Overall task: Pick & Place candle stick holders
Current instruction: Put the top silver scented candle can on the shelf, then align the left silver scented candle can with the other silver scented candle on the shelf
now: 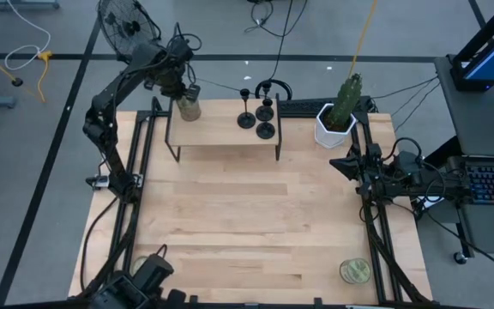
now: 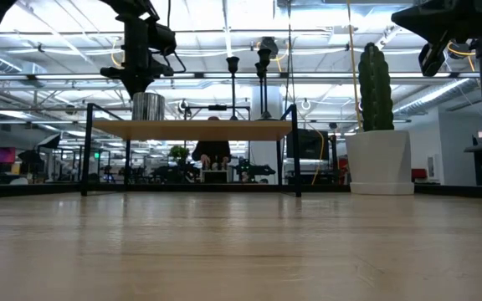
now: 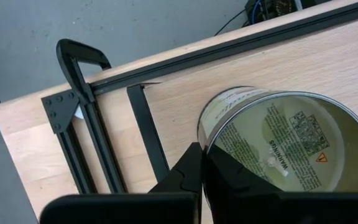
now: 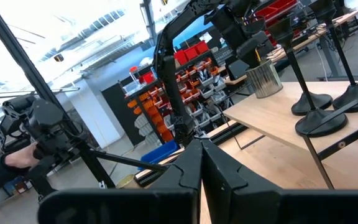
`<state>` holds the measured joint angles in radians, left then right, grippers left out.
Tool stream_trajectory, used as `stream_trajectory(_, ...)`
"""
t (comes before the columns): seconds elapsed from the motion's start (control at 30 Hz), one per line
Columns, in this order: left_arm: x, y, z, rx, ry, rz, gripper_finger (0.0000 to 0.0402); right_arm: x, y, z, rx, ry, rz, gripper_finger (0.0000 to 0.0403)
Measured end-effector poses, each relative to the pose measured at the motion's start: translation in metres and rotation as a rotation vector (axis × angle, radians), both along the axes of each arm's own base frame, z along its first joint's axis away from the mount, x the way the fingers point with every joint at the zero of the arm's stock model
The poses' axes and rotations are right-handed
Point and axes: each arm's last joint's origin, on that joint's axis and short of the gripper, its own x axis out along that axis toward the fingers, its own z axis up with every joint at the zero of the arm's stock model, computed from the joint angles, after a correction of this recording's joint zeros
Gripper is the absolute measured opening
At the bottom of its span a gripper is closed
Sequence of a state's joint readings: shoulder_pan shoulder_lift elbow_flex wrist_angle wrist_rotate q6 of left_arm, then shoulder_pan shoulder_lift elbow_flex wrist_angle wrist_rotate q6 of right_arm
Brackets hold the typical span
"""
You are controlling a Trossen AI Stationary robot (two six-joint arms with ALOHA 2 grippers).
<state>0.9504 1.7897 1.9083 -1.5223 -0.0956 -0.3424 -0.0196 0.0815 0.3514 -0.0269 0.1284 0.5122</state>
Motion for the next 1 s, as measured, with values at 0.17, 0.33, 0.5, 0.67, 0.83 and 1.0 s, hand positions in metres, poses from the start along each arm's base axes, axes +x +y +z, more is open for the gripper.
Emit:
stream_trajectory(0.17, 0.002, -0.002, 0.0, -0.006, 0.006, -0.003, 0.0022, 0.0, 0.0, 0.0, 0.0, 0.001, 0.0, 0.0)
stream_trajectory(0.33, 0.002, -0.003, 0.0, -0.01, 0.006, 0.008, 0.0053, 0.0, 0.0, 0.0, 0.0, 0.001, 0.0, 0.0)
stream_trajectory(0.5, 0.0, -0.006, 0.002, -0.016, 0.01, 0.014, 0.0098, 0.0, 0.0, 0.0, 0.0, 0.001, 0.0, 0.0)
stream_trajectory(0.67, -0.006, -0.015, 0.014, 0.015, -0.015, 0.021, 0.0139, 0.0, 0.0, 0.0, 0.0, 0.0, 0.0, 0.0)
stream_trajectory(0.83, -0.018, -0.028, 0.033, 0.077, -0.058, 0.045, 0.0166, 0.0, 0.0, 0.0, 0.0, 0.0, 0.0, 0.0)
stream_trajectory(1.0, -0.032, -0.05, 0.057, 0.139, -0.143, 0.088, 0.0179, 0.0, 0.0, 0.0, 0.0, 0.0, 0.0, 0.0)
